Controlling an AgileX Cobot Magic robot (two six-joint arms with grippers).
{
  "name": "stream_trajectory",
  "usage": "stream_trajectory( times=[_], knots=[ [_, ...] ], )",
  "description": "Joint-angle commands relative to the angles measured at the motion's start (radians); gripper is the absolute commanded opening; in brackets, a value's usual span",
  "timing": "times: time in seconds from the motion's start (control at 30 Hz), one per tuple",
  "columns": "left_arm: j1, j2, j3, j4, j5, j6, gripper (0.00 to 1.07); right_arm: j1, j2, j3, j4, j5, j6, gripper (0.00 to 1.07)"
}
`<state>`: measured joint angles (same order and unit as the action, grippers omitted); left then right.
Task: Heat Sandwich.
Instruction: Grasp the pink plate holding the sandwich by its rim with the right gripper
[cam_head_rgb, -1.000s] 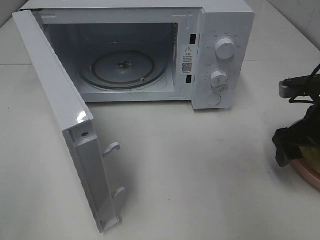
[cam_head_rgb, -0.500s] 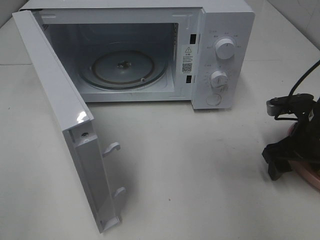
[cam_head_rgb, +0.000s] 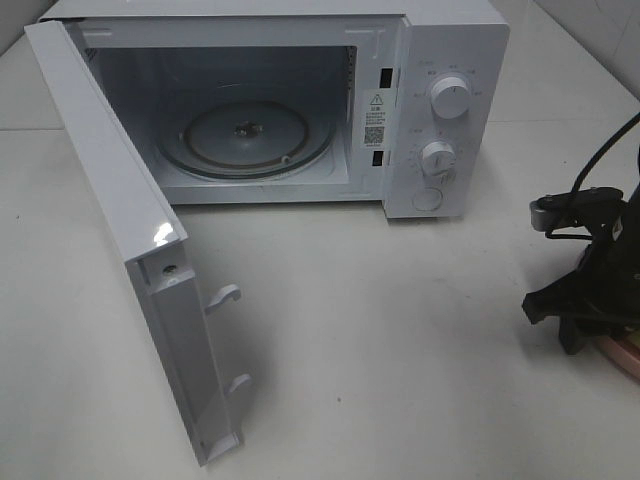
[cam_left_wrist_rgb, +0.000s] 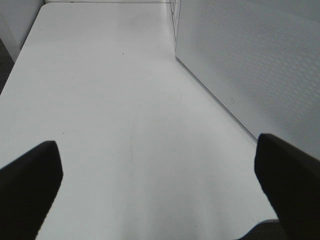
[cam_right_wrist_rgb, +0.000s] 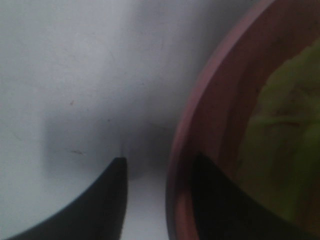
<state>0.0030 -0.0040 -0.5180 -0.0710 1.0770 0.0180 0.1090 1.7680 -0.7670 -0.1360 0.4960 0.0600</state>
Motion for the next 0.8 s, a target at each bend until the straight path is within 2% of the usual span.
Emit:
stream_trajectory(
  times=[0.03, 0.07, 0.1, 0.8],
  knots=[
    [-0.005, -0.017, 0.001, 0.003, -0.005, -0.003, 1.0, -0.005, 0.0, -0.004, -0.038, 0.02, 0.017, 0.09],
    [-0.005, -0.017, 0.001, 0.003, -0.005, -0.003, 1.0, -0.005, 0.0, -0.004, -0.038, 0.02, 0.017, 0.09],
    [-0.005, -0.017, 0.001, 0.003, -0.005, -0.003, 1.0, -0.005, 0.0, -0.004, -0.048, 0.026, 0.028, 0.0],
    [-0.005, -0.017, 0.001, 0.003, -0.005, -0.003, 1.0, -0.002, 0.0, -0.004, -0.048, 0.025, 0.039, 0.0]
  ],
)
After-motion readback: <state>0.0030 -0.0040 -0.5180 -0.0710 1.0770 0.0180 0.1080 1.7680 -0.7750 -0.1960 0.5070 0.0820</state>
